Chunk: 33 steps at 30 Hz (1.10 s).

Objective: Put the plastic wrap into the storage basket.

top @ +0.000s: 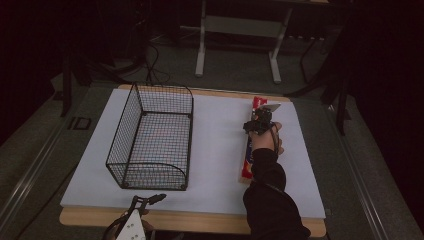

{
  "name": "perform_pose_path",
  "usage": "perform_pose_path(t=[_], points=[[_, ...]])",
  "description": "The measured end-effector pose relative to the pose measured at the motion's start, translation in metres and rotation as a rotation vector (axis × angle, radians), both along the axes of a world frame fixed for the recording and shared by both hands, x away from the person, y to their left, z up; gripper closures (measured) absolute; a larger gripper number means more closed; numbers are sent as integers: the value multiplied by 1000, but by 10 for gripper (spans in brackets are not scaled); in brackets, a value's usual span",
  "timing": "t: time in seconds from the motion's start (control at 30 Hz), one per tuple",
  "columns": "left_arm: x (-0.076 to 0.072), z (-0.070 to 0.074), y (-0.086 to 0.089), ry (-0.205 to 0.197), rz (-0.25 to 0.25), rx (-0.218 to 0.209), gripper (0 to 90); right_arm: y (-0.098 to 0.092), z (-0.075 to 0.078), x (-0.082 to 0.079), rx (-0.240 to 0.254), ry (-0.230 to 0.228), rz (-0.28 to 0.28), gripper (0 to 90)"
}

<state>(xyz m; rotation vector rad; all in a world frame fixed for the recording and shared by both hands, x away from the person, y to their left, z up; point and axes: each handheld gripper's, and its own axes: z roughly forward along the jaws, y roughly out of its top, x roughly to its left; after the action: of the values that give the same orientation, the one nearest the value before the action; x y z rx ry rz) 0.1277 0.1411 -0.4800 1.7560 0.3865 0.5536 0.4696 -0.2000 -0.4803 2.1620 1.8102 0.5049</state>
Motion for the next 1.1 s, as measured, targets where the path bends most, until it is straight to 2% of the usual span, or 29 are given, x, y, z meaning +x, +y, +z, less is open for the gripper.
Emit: perform_pose_path(t=[0.07,0.17,0.3,0.5,0.63,0.7,0.83,0.9,1.03,1.1], points=[[0,0,0,1,0,2,3,-2,4,0,9,-4,9,395],[0,0,0,3,0,1,3,-2,9,-2,-5,-10,57,395],[1,0,-1,4,-2,4,3,-3,16,-6,26,-21,107,396],[1,-1,-1,6,-3,8,3,4,33,-12,36,-69,176,396],[1,-1,-2,8,-5,12,3,13,45,-17,42,-89,247,395],[1,-1,-2,9,-6,12,3,18,50,-19,62,-101,279,395],[1,-1,-2,9,-6,12,3,32,58,-23,56,-93,353,396],[1,-1,-2,9,-5,12,3,39,64,-25,58,-104,377,395],[1,-1,-2,10,-9,13,3,51,74,-28,102,-123,432,395],[1,-1,-2,11,-10,13,3,57,80,-29,100,-126,466,395]])
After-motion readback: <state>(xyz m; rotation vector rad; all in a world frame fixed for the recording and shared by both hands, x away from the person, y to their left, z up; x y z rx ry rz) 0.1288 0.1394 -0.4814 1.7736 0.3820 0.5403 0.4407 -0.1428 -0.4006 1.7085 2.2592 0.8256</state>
